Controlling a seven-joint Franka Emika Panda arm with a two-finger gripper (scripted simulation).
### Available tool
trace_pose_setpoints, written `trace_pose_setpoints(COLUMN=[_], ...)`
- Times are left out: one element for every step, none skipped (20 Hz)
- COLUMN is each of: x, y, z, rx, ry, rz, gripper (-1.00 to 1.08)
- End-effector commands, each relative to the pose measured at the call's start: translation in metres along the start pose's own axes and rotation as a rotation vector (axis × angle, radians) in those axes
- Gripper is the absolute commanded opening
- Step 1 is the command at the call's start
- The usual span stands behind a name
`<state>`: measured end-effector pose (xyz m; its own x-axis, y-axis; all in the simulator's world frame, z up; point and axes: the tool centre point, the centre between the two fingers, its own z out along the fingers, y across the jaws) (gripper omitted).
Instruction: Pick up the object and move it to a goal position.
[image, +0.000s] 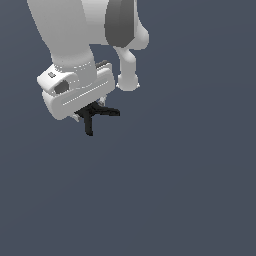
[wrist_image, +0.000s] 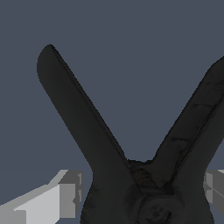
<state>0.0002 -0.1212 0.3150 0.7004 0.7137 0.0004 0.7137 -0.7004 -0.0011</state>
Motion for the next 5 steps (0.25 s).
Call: trace_pose_setpoints(x=[-0.0023,-0.0029,-0.0032,-0.0034,-0.0035], y=[0.0032,0.0041,0.0047,0.005,0.0051], z=[-0.0081,-0.0096,-0.0107,-0.0114,-0.0116], rx=[-0.001,-0.001,-0.001,-0.001,-0.001], ry=[0.0,0.0,0.0,0.0,0.0], rz=[-0.001,0.0,0.0,0.0,0.0], gripper=[-1.0,-1.0,-1.0,-1.0,-1.0])
